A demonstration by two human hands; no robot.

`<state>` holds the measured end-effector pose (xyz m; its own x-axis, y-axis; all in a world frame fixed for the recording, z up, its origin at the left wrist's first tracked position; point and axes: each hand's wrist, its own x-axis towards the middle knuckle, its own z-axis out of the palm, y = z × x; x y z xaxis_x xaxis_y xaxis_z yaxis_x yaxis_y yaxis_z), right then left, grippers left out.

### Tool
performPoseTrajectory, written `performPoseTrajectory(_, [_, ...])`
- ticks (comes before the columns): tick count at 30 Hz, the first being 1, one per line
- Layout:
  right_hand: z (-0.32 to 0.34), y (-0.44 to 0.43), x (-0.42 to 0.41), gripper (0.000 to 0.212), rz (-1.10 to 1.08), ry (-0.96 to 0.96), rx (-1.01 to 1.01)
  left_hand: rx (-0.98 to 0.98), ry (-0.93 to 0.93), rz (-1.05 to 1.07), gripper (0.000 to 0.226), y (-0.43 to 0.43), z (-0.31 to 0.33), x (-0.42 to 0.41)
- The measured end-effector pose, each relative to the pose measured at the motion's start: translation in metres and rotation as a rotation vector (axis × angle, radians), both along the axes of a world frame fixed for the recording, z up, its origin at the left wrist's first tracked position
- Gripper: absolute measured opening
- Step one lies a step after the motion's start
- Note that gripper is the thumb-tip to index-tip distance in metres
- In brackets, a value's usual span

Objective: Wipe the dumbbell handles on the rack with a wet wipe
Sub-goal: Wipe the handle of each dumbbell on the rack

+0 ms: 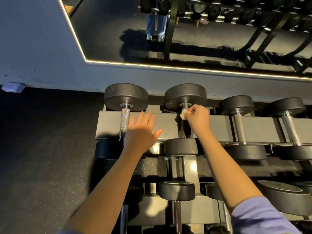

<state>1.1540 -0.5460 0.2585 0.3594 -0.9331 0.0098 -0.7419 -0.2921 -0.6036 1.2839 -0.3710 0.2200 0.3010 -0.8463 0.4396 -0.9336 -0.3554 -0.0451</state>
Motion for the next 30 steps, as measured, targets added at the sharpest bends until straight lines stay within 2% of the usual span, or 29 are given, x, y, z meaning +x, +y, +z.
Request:
performPoseTrajectory(2, [0.001,0.002,0.001,0.012,0.000,0.048,-0.001,0.018,-0.003,0.003,0.061,0.001,0.003,0.000])
performPoseTrajectory(5, [0.001,0.010,-0.006,0.018,0.205,0.334,-0.096,0.050,0.016,0.005,0.063,0.002,0.006,-0.001])
performPoseTrajectory(7, [0.002,0.013,-0.010,0.025,0.309,0.447,-0.178,0.069,0.037,0.008,0.064,0.001,0.006,0.000])
performPoseTrajectory(12, [0.008,0.010,0.010,0.024,0.285,0.379,-0.305,0.113,0.078,0.017,0.063,0.001,0.007,-0.001])
performPoseTrajectory(15, [0.010,0.010,0.018,0.023,0.236,0.387,-0.279,0.143,0.092,0.037,0.063,0.001,0.008,-0.001])
performPoseTrajectory(19, [0.011,0.012,0.011,0.031,0.226,0.516,-0.282,0.137,0.098,0.043,0.064,0.000,0.009,-0.001])
performPoseTrajectory(21, [0.008,0.016,0.002,0.033,0.265,0.554,-0.227,0.129,0.103,0.042,0.065,-0.001,0.008,-0.001])
performPoseTrajectory(23, [0.006,0.018,-0.010,0.029,0.279,0.564,-0.083,0.120,0.105,0.043,0.064,-0.001,0.008,-0.001])
performPoseTrajectory(26, [0.007,0.016,-0.019,0.017,0.257,0.488,0.118,0.109,0.100,0.046,0.063,-0.002,0.008,-0.001])
performPoseTrajectory(28, [0.007,0.014,-0.016,0.012,0.217,0.397,0.086,0.105,0.096,0.048,0.061,-0.001,0.008,-0.002])
performPoseTrajectory(30, [0.005,0.011,-0.011,0.012,0.152,0.270,-0.050,0.109,0.090,0.052,0.061,-0.001,0.007,-0.002])
